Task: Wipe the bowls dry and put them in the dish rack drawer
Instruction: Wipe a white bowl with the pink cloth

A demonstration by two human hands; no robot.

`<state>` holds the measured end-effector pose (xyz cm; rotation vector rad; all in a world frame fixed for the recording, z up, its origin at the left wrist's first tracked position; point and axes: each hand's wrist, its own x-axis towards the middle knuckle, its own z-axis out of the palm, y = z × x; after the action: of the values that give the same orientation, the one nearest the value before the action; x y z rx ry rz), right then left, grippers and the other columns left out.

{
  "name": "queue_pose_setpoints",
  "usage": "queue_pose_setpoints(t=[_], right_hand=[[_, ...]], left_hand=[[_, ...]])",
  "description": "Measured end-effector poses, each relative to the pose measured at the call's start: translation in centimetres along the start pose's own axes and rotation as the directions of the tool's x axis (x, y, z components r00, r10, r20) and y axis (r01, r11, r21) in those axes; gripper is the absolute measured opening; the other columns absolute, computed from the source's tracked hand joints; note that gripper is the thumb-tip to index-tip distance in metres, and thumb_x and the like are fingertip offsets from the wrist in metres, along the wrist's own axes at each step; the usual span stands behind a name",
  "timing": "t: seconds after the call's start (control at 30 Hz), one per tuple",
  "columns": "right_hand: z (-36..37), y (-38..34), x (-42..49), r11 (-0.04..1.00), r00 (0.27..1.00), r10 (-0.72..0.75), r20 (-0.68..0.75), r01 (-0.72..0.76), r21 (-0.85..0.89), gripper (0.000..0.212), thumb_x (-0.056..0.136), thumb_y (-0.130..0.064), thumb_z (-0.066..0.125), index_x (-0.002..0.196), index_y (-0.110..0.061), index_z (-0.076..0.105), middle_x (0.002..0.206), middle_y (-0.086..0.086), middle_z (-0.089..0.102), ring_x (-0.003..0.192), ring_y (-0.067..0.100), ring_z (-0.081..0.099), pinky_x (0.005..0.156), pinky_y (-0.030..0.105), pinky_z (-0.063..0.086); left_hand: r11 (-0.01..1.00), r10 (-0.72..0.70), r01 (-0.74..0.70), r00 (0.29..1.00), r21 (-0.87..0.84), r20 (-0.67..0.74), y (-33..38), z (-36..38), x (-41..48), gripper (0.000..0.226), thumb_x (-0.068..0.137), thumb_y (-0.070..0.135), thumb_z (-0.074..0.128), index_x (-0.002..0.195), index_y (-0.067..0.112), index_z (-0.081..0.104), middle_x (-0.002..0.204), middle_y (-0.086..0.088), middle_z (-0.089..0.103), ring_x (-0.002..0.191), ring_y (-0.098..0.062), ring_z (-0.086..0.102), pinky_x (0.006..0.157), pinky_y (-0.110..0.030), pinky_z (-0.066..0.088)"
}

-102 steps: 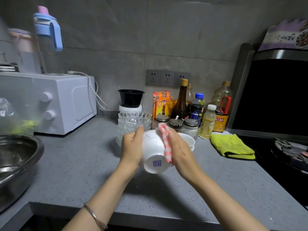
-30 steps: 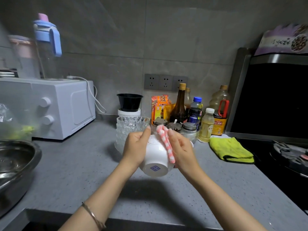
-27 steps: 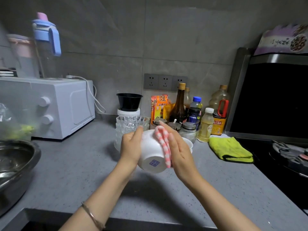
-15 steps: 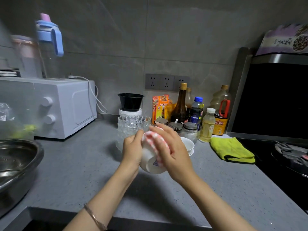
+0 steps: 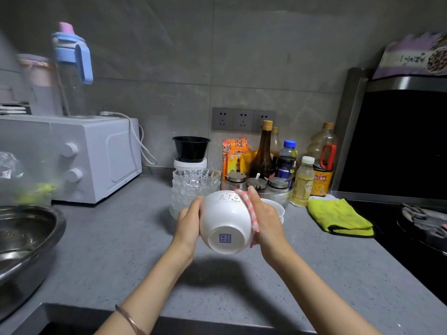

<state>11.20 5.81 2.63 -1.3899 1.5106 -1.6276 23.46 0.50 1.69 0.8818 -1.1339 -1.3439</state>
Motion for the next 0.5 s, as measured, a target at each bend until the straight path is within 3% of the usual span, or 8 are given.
queue_pose_setpoints(t=[0.1, 0.2, 0.27, 0.33, 0.4, 0.5], right_hand=[[-0.1, -0.9, 0.2, 0.989, 0.989, -0.132, 0.07, 0.136, -0.059, 0.048, 0.093, -0.053, 0.044, 0.07, -0.021, 0.071, 0.053, -0.002, 0.066, 0.051, -0.001, 0.059, 0.051, 0.024, 0.045], [0.4, 0.0, 0.4, 0.924, 0.948, -0.295, 0.116, 0.314, -0.217, 0.071, 0.083, -0.068, 0.04, 0.06, -0.004, 0.06, 0.053, 0.014, 0.059, 0.051, 0.016, 0.05, 0.051, 0.04, 0.039], [0.7, 0.6, 0.3, 0.926, 0.945, -0.319, 0.07, 0.327, -0.191, 0.068, 0.085, -0.067, 0.04, 0.059, -0.007, 0.06, 0.051, 0.009, 0.059, 0.049, 0.016, 0.051, 0.05, 0.038, 0.039], [1.1, 1.0, -0.2, 0.934, 0.939, -0.345, 0.003, 0.343, -0.103, 0.052, 0.092, -0.056, 0.044, 0.06, -0.022, 0.065, 0.054, -0.003, 0.063, 0.053, 0.004, 0.056, 0.05, 0.024, 0.04], [1.4, 1.6, -0.8, 0.933, 0.932, -0.36, -0.048, 0.358, -0.044, 0.037, 0.094, -0.048, 0.044, 0.075, -0.03, 0.07, 0.068, -0.01, 0.069, 0.066, 0.001, 0.062, 0.059, 0.018, 0.045], [1.9, 2.1, -1.5, 0.93, 0.928, -0.365, -0.071, 0.366, 0.012, 0.038, 0.091, -0.049, 0.04, 0.091, -0.029, 0.071, 0.085, -0.01, 0.072, 0.082, 0.004, 0.064, 0.072, 0.02, 0.047]], left_hand=[[0.983, 0.117, -0.129, 0.988, 0.129, 0.101, 0.6, -0.1, 0.4, 0.042, 0.099, 0.03, 0.043, 0.063, 0.015, 0.059, 0.061, -0.001, 0.061, 0.064, -0.017, 0.056, 0.057, -0.026, 0.041], [0.889, 0.264, -0.323, 0.941, 0.326, 0.211, 0.7, 0.2, 0.4, 0.052, 0.096, 0.036, 0.048, 0.05, 0.016, 0.058, 0.053, -0.002, 0.06, 0.057, -0.021, 0.058, 0.059, -0.034, 0.043], [0.835, 0.332, -0.367, 0.93, 0.409, 0.158, 0.6, 0.2, 0.3, 0.058, 0.095, 0.046, 0.046, 0.049, 0.011, 0.054, 0.052, -0.012, 0.058, 0.056, -0.031, 0.058, 0.057, -0.043, 0.046], [0.835, 0.36, -0.361, 0.929, 0.415, 0.083, 0.2, 0.3, 0.6, 0.063, 0.093, 0.049, 0.044, 0.046, 0.008, 0.05, 0.048, -0.014, 0.053, 0.053, -0.035, 0.055, 0.057, -0.048, 0.046], [0.883, 0.329, -0.316, 0.944, 0.347, 0.021, -0.1, 0.3, 0.7, 0.062, 0.098, 0.039, 0.045, 0.042, 0.013, 0.046, 0.043, -0.003, 0.047, 0.05, -0.027, 0.05, 0.055, -0.044, 0.042], [0.943, 0.254, -0.24, 0.967, 0.232, -0.033, -0.5, 0.2, 0.7, 0.056, 0.099, 0.034, 0.043, 0.045, 0.017, 0.042, 0.044, -0.001, 0.047, 0.05, -0.022, 0.051, 0.056, -0.033, 0.039]])
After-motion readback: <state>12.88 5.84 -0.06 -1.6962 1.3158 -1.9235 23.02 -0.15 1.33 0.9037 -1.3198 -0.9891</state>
